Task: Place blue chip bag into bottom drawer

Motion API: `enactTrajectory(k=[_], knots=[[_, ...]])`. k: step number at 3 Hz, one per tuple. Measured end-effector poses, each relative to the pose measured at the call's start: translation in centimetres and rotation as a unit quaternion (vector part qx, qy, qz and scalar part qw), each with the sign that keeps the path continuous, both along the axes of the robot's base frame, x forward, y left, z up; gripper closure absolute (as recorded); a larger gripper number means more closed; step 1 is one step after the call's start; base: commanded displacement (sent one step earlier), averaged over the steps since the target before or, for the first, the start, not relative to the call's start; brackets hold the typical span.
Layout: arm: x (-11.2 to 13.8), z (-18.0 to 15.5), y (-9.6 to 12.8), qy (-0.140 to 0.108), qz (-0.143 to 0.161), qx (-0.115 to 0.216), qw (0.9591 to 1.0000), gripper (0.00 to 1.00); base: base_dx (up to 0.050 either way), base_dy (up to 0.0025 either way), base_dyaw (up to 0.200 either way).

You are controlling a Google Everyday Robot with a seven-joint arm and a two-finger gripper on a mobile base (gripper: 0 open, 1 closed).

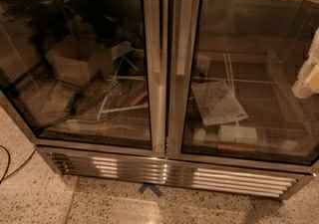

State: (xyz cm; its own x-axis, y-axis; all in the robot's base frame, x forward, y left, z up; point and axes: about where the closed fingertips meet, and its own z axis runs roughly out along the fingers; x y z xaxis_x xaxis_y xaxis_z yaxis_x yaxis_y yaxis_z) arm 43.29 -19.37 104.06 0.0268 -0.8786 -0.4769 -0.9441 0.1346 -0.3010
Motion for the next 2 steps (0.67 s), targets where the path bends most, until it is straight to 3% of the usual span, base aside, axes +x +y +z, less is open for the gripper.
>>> enactTrajectory(k=[1, 2], knots=[[0.4, -0.3, 0.2, 0.008, 0.001, -0.015, 0.9999, 0.0, 0.0, 0.0, 0.0], [0.3, -1.6, 1.9, 0.029, 0.021, -0.026, 0.999, 0.0, 0.0, 0.0, 0.0]])
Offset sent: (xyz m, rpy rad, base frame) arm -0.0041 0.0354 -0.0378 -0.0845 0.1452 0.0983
